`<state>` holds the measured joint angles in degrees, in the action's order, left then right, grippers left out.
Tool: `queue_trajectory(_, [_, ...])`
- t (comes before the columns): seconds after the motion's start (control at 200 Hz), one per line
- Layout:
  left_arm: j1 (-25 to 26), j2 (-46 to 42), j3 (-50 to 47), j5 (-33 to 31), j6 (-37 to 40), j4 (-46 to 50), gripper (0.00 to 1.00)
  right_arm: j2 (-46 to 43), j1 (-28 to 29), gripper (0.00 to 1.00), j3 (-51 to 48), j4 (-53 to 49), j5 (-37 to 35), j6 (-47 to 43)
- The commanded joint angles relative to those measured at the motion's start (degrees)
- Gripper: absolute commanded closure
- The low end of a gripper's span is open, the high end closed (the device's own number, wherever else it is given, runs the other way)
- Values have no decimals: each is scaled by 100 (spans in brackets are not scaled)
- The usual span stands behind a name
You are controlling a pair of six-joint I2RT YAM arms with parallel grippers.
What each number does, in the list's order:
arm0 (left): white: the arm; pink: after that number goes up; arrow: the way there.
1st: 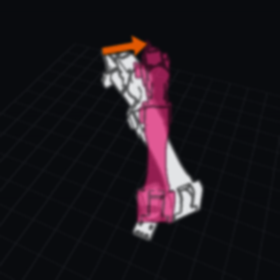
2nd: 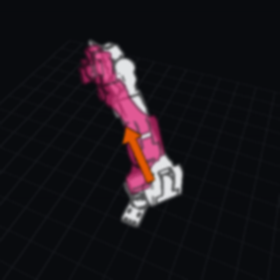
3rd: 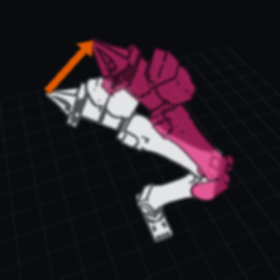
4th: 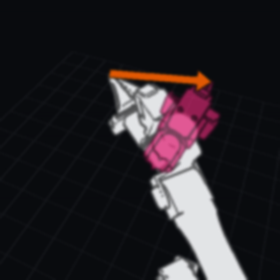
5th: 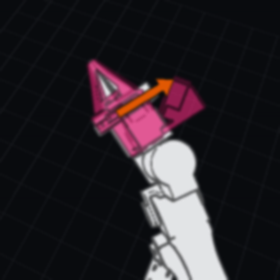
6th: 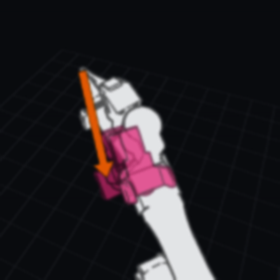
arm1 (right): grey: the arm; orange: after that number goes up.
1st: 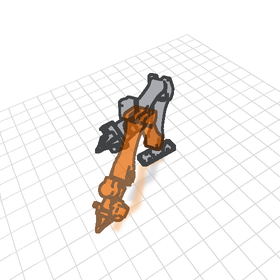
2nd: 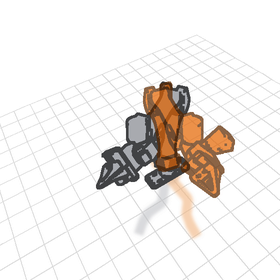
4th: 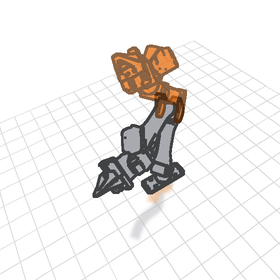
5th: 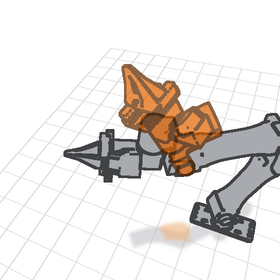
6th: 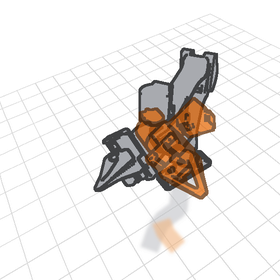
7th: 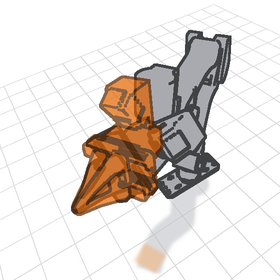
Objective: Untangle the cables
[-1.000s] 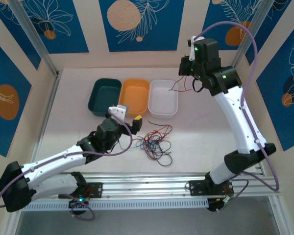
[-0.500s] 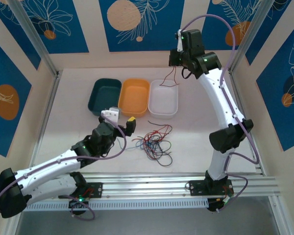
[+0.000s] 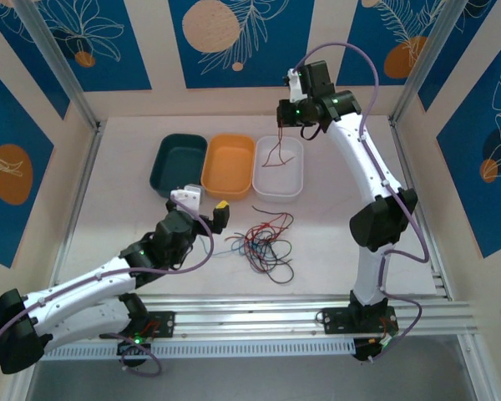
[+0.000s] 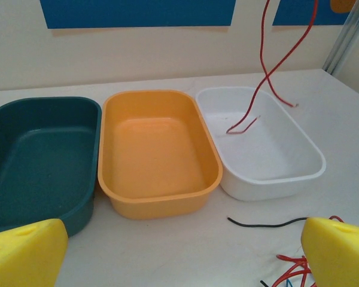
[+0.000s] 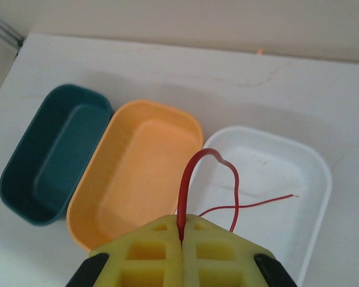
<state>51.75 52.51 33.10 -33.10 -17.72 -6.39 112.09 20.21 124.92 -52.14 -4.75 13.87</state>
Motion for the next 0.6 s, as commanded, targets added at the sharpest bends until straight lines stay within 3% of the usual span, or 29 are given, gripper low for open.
queue_trajectory(0.0, [-56,33,0,18,9,-38,0,53,-16,100,-196,-262,435,-114])
queue_trajectory(0.21, [-58,166,22,137,22,-116,0,255,-12,100,-249,-744,323,-303])
queue_trajectory(0.595, [-68,288,43,198,28,-134,0,851,134,100,76,-1096,-943,-328])
